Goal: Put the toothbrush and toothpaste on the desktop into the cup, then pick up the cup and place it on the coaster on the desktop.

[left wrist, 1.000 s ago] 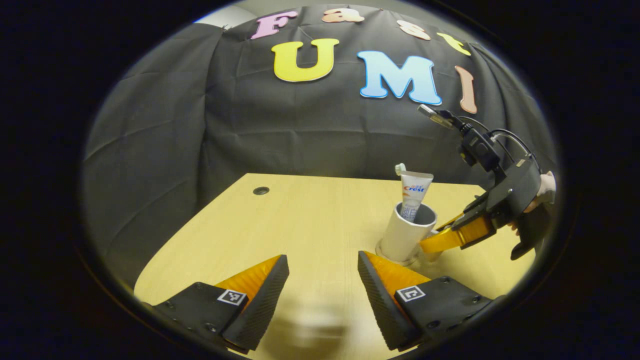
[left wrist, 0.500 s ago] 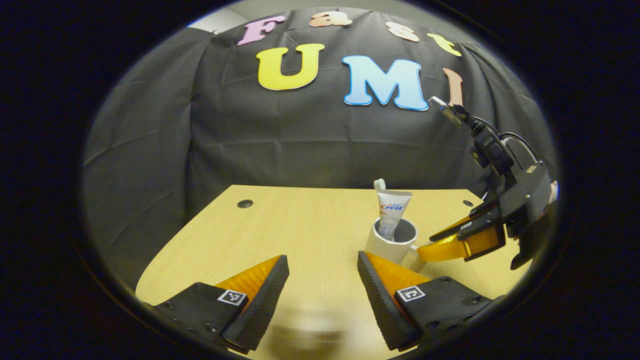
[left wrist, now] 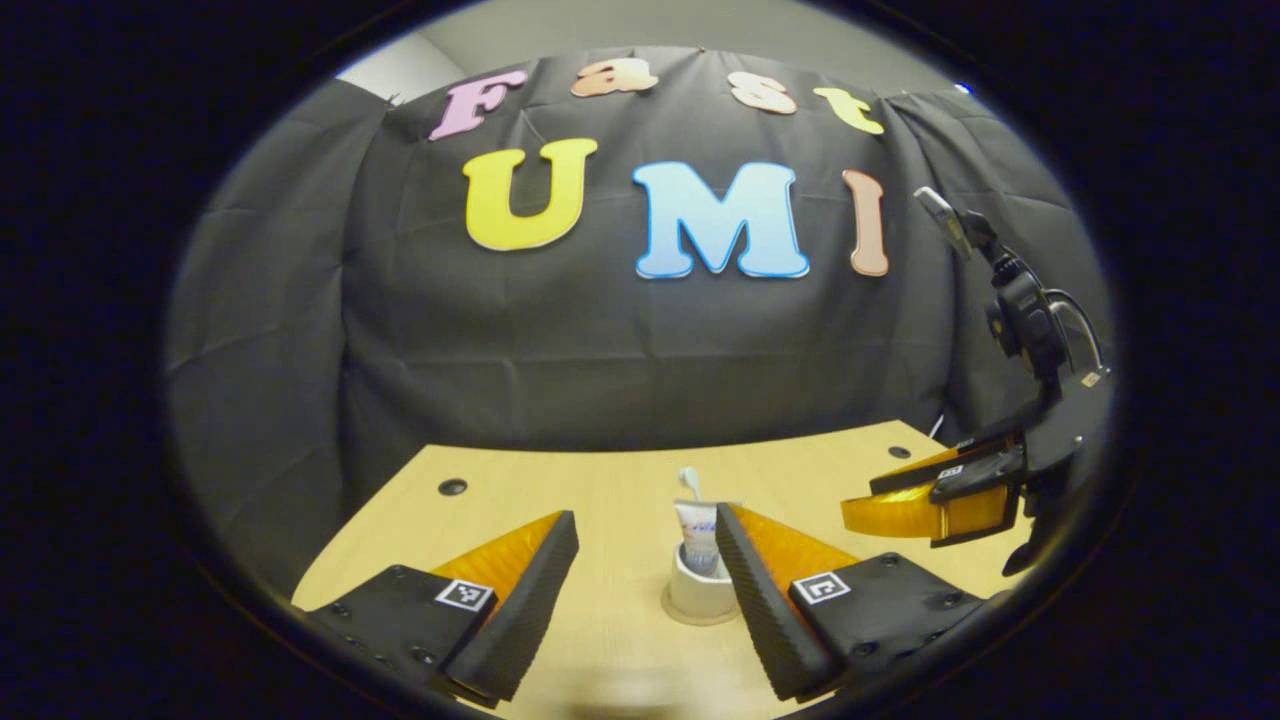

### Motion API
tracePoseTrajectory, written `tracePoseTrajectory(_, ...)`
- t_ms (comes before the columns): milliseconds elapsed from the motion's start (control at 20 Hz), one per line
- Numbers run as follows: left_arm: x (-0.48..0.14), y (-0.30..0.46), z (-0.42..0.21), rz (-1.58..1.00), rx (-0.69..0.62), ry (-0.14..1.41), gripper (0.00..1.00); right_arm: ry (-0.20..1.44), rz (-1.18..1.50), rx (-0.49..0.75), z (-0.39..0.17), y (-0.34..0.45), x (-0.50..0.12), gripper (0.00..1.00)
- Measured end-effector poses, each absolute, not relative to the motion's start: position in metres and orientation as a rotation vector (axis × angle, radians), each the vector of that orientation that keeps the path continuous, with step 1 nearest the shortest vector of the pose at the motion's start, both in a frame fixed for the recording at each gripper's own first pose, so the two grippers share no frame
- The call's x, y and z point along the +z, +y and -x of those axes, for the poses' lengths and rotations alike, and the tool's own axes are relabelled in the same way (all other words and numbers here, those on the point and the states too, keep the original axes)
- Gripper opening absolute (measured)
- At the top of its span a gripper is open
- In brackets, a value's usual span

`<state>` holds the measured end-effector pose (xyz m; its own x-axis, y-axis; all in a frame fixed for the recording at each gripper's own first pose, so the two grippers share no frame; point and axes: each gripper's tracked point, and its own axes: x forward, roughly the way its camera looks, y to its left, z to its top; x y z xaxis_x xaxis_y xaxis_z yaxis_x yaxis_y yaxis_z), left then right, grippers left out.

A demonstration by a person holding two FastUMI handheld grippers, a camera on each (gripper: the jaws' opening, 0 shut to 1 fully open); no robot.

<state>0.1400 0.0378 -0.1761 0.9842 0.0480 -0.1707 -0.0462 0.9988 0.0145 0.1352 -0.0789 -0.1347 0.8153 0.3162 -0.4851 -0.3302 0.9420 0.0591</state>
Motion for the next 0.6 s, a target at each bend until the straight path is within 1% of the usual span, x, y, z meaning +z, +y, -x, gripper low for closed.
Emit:
tracePoseTrajectory(200, -0.104, 0.012, -0.143, -0.053, 0.024, 0.065, 0.93, 0.336, -0.002, 0.251, -0.133, -0.103, -0.073, 0.55)
tracePoseTrajectory(250, -0.086, 0.008, -0.144, -0.056, 0.022, 0.038, 0.95, 0.289, -0.005, 0.234, -0.13, -0.109, -0.056, 0.55)
tracePoseTrajectory(300, -0.071, 0.004, -0.144, -0.058, 0.024, 0.012, 0.9, 0.241, -0.011, 0.222, -0.127, -0.113, -0.038, 0.56)
tracePoseTrajectory(350, -0.055, 0.0, -0.143, -0.056, 0.026, -0.015, 0.92, 0.2, -0.013, 0.21, -0.125, -0.116, -0.023, 0.66)
tracePoseTrajectory(400, -0.041, -0.002, -0.143, -0.057, 0.033, -0.037, 0.93, 0.163, -0.011, 0.196, -0.123, -0.12, -0.01, 0.68)
tracePoseTrajectory(500, -0.017, -0.008, -0.136, -0.056, 0.045, -0.078, 0.93, 0.084, -0.015, 0.166, -0.116, -0.13, 0.016, 0.68)
tracePoseTrajectory(550, -0.01, -0.011, -0.133, -0.056, 0.049, -0.09, 0.93, 0.051, -0.018, 0.155, -0.111, -0.135, 0.028, 0.73)
tracePoseTrajectory(600, -0.006, -0.014, -0.129, -0.058, 0.052, -0.097, 0.9, 0.028, -0.019, 0.142, -0.107, -0.14, 0.038, 0.8)
